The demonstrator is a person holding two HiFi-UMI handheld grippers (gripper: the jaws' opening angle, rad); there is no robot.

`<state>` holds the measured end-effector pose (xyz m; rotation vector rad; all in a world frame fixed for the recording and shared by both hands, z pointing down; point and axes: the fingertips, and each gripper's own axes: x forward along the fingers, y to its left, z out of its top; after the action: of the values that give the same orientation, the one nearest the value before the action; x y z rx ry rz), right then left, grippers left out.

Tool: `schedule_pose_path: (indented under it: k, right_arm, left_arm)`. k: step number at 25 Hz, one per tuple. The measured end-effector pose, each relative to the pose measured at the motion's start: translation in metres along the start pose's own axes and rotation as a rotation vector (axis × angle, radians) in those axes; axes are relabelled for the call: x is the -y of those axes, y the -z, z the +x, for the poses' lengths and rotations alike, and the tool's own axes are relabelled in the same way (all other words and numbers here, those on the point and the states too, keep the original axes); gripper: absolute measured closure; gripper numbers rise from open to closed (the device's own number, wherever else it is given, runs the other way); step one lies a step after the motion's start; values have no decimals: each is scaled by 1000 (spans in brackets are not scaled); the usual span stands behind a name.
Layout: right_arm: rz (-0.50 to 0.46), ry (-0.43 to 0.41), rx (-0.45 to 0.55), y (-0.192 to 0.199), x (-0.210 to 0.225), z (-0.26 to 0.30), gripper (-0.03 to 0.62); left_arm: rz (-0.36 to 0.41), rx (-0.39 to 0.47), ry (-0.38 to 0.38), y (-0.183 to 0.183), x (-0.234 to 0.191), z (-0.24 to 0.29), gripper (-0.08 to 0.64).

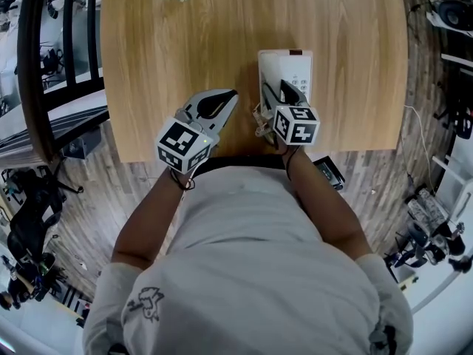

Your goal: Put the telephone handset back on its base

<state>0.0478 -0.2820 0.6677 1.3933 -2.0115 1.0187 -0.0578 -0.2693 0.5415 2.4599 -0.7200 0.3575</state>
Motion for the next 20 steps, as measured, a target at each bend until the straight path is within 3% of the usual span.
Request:
schedule_pose_path:
  k: [20]
  right_arm:
    - [-50, 38, -12, 4, 0, 7, 348]
  left_arm:
    - [-9, 17, -30, 4, -7, -19, 554]
